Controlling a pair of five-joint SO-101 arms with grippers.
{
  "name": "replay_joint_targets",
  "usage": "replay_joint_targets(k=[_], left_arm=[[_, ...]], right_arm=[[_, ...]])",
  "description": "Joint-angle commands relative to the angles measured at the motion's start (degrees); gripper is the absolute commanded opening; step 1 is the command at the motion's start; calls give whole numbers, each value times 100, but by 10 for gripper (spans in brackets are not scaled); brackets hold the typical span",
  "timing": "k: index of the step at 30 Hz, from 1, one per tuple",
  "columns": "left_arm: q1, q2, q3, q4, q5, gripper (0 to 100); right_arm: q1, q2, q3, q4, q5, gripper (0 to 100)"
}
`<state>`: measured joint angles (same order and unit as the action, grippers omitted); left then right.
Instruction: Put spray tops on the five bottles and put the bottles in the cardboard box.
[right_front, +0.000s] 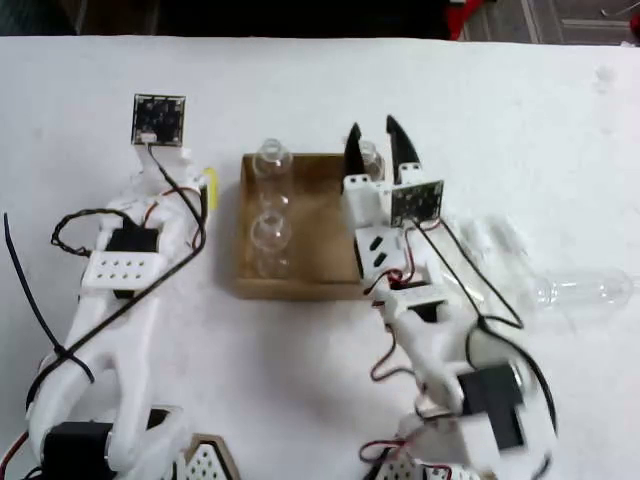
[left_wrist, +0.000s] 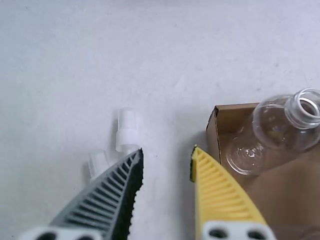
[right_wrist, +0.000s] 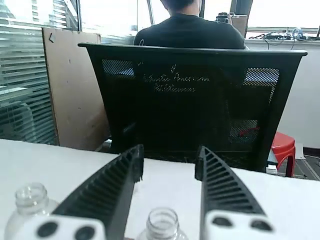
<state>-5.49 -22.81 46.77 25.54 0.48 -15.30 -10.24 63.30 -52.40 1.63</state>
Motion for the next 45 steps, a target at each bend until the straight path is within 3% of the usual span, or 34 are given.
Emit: replay_joint_targets(k=[1, 11, 21, 29, 39, 45], left_arm=[[-4, -31, -62, -132, 26, 154], [-13, -48, -53, -132, 26, 154], [-4, -22, -44, -123, 26, 154], [4, -13, -35, -132, 18, 154], [4, -4, -35, -132, 18, 154], [4, -4, -35, -132, 18, 154]], right_arm=[[-198, -1464, -26, 1490, -62, 149], [-251, -4927, -62, 6141, -9, 149], [1473, -7257, 246, 8963, -44, 149], [2484, -9420, 2066, 9270, -9, 149], [3011, -9341, 3323, 9253, -44, 149], [3266, -9314, 3349, 9200, -9, 149]])
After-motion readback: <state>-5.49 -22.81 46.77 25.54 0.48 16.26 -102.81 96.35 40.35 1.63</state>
